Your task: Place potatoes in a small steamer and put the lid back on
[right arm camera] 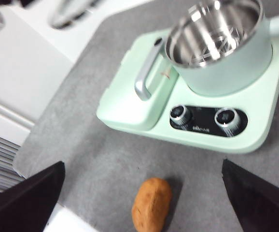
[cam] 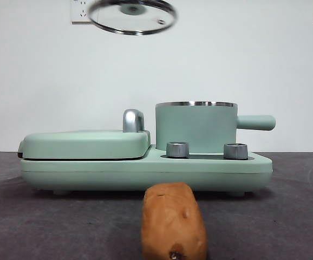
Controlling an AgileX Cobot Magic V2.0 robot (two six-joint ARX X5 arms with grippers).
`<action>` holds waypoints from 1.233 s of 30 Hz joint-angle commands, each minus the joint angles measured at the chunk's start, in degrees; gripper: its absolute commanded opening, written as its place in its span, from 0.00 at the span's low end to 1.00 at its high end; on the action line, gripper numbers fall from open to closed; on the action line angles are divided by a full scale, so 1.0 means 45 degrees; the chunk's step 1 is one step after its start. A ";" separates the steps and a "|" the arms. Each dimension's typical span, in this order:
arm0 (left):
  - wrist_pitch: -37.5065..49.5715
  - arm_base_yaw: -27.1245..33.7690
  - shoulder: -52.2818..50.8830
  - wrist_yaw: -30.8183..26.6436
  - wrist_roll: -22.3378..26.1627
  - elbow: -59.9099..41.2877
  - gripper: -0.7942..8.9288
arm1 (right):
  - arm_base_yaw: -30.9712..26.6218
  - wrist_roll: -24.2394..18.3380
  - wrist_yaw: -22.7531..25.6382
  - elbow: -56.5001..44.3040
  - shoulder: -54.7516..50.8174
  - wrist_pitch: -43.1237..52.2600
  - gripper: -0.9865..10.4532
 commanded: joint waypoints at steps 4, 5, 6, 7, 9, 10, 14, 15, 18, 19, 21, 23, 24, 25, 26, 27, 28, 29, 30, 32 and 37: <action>-0.0491 0.1064 -0.0835 -0.0019 0.0092 0.0389 0.10 | 0.2055 0.1093 0.1545 0.0194 0.1277 0.0204 0.54; -0.0622 0.1297 -0.0971 -0.0024 0.0092 0.0389 0.10 | 0.2637 0.1253 0.1977 0.0194 0.1637 0.0223 0.54; -0.0724 0.1462 -0.1073 -0.0019 0.0092 0.0384 0.10 | 0.3089 0.1399 0.2327 0.0194 0.1923 0.0253 0.54; -0.0797 0.1613 -0.1161 -0.0019 0.0087 0.0384 0.10 | 0.3560 0.1520 0.2667 0.0194 0.2229 0.0287 0.54; -0.1030 0.1938 -0.1365 -0.0019 0.0087 0.0389 0.10 | 0.4726 0.1870 0.3521 0.0194 0.2997 0.0461 0.54; -0.1098 0.2064 -0.1443 -0.0019 0.0083 0.0384 0.10 | 0.5149 0.2011 0.3842 0.0194 0.3283 0.0568 0.54; -0.1384 0.2438 -0.1729 -0.0019 0.0083 0.0384 0.10 | 0.7407 0.2603 0.5338 0.0243 0.5129 0.1413 0.54; -0.1418 0.2492 -0.1778 -0.0019 0.0083 0.0384 0.10 | 0.7786 0.2720 0.5566 0.0277 0.5542 0.1540 0.54; -0.1511 0.2608 -0.1904 -0.0019 0.0083 0.0384 0.10 | 0.8850 0.2982 0.6018 0.0529 0.7014 0.1593 0.54; -0.1535 0.2633 -0.1923 -0.0019 0.0083 0.0384 0.10 | 0.9088 0.3084 0.6076 0.0617 0.7446 0.1583 0.54; -0.1608 0.2633 -0.1943 -0.0019 0.0083 0.0384 0.10 | 0.9612 0.3298 0.6232 0.0865 0.8412 0.1540 0.54; -0.1681 0.2633 -0.1943 -0.0019 0.0087 0.0384 0.10 | 1.0083 0.3405 0.6280 0.1200 0.9335 0.1472 0.54; -0.1690 0.2633 -0.1943 -0.0019 0.0087 0.0384 0.10 | 1.0268 0.3429 0.6343 0.1375 0.9738 0.1452 0.54; -0.1690 0.2633 -0.1943 -0.0019 0.0087 0.0384 0.10 | 1.0428 0.3463 0.6421 0.1545 1.0093 0.1423 0.54; -0.1685 0.2633 -0.1943 -0.0019 0.0087 0.0384 0.10 | 1.0608 0.3487 0.6586 0.1768 1.0525 0.1341 0.54; -0.1685 0.2633 -0.1943 -0.0019 0.0087 0.0384 0.10 | 1.0758 0.3497 0.6771 0.2021 1.0938 0.1161 0.54; -0.1690 0.2633 -0.1943 -0.0019 0.0087 0.0384 0.10 | 1.0865 0.3492 0.6955 0.2249 1.1298 0.0952 0.54; -0.1690 0.2633 -0.1943 -0.0019 0.0087 0.0384 0.10 | 1.0992 0.3492 0.7150 0.2565 1.1793 0.0627 0.54; -0.1695 0.2633 -0.1943 -0.0019 0.0087 0.0384 0.10 | 1.1098 0.3492 0.7291 0.2861 1.2254 0.0287 0.54; -0.1695 0.2633 -0.1943 -0.0019 0.0092 0.0384 0.10 | 1.1278 0.3497 0.7368 0.3492 1.3294 -0.0214 0.53; -0.1700 0.2633 -0.1943 -0.0015 0.0087 0.0384 0.10 | 1.1438 0.3643 0.7567 0.3949 1.4698 -0.0223 0.51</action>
